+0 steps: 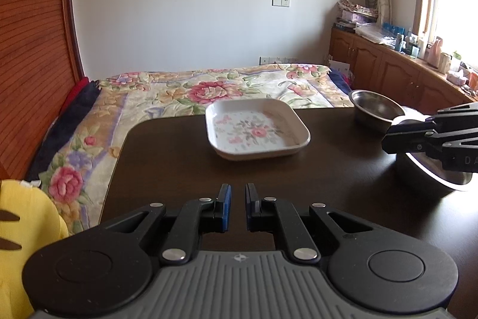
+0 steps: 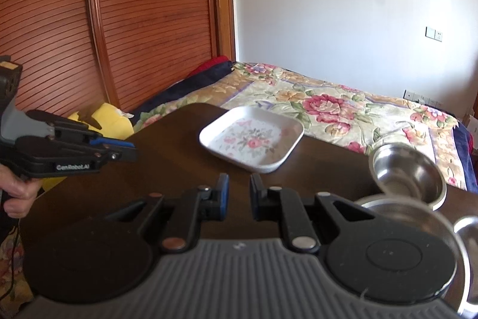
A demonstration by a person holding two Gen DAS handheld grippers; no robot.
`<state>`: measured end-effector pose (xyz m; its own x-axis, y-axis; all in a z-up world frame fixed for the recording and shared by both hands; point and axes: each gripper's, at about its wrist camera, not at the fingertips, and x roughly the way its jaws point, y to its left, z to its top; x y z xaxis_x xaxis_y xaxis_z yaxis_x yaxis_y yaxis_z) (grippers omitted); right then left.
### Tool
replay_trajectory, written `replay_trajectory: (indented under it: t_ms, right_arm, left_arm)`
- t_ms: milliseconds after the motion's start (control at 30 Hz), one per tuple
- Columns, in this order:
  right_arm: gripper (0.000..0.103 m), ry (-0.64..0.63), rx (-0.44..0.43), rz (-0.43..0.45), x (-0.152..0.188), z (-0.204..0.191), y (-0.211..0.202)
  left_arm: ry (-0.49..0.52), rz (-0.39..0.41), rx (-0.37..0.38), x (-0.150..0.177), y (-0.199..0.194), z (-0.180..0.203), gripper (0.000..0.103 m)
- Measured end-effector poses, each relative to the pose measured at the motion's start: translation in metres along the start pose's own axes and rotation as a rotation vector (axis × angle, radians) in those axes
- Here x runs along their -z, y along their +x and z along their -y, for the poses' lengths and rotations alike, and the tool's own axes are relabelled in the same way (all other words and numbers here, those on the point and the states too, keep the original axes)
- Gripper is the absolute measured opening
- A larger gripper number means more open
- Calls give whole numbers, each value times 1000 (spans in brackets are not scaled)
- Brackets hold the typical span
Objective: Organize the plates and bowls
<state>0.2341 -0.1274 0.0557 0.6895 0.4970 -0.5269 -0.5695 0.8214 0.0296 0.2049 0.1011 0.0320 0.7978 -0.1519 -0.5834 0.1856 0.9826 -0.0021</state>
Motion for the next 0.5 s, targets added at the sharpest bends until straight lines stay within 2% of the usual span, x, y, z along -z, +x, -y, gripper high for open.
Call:
replay_trajectory:
  t_ms: [200, 500]
  right_arm:
    - [16, 13, 1, -8, -20, 12, 18]
    - [17, 35, 48, -42, -39, 31, 51]
  left_arm:
    - [8, 3, -5, -19, 16, -5, 9]
    - [-13, -14, -6, -37, 46, -18, 9]
